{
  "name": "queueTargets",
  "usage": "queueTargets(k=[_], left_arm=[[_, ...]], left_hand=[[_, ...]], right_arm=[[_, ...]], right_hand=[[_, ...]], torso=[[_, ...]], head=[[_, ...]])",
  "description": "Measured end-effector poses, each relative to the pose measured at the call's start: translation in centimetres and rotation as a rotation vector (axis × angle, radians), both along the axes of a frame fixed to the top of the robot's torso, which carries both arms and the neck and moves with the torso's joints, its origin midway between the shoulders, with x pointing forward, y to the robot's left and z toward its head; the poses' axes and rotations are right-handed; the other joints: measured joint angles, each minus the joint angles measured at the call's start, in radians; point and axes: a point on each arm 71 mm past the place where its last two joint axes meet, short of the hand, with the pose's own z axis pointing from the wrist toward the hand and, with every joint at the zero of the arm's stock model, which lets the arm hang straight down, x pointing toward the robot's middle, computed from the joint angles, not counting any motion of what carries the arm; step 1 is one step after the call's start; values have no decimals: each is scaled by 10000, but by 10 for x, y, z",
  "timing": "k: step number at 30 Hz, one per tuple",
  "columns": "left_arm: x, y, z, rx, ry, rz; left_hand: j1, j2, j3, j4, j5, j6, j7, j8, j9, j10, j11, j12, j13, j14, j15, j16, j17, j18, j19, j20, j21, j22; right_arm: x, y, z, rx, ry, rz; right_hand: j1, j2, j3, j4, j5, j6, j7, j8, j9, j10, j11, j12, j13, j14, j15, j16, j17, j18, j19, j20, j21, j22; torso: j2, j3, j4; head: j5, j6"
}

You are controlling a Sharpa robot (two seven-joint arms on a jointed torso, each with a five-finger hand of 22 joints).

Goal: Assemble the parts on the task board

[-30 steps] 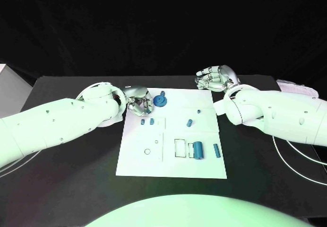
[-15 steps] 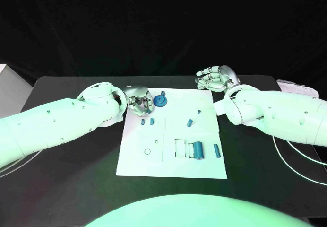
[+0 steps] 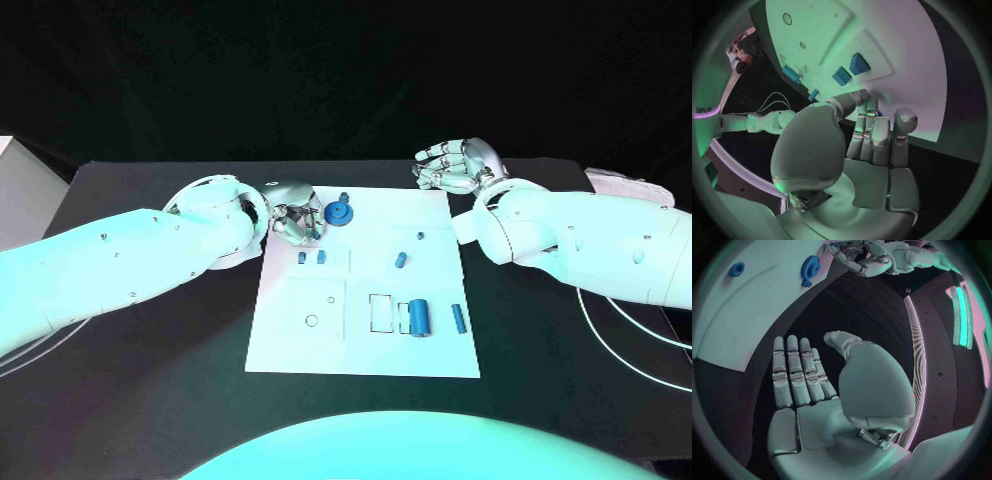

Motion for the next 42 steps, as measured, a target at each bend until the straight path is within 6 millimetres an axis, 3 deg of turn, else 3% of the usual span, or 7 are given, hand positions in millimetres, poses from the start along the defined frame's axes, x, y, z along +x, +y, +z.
queueTargets(k=[22,33,37,42], left_arm=[[2,-1,-1,40,209,41],[1,0,-2,61,304,38],[1,1,-3,84,345,46],[1,3,-3,104,362,79]], left_hand=[[57,56,86,-86,-16,-201,192,-325,-98,-164,158,-282,35,-219,145,-100,-400,-1,-321,107,-159,-325],[58,57,114,-114,-15,-242,155,-353,-147,-165,158,-287,65,-255,181,-100,-452,-1,-388,116,-159,-375],[107,107,156,-151,-15,-703,176,-762,-303,-226,168,-396,110,-364,180,-100,-497,0,-466,145,-199,-428],[55,54,185,-179,-15,-834,166,-875,-392,-256,138,-462,125,-380,164,-138,-551,1,-536,143,-200,-468]], right_arm=[[0,0,0,1,4,7],[0,0,0,-1,6,6],[0,0,0,-1,6,4],[0,0,0,-3,6,1]], right_hand=[[-41,41,0,0,0,0,0,0,1,0,0,-1,0,0,0,0,-14,-1,0,0,0,-28],[-40,40,0,0,0,0,0,0,1,0,0,-1,0,0,0,0,-13,0,0,0,0,-28],[-39,39,0,0,0,0,0,0,1,0,0,-1,0,0,0,0,-13,0,0,0,0,-27],[-39,39,0,0,0,0,0,0,1,0,0,-1,0,0,0,0,-13,0,0,0,0,-27]], torso=[[3,-7,3],[-7,-9,7],[-7,-9,7],[-7,-12,6]], head=[[-31,0],[-35,0],[-34,0],[-27,0]])
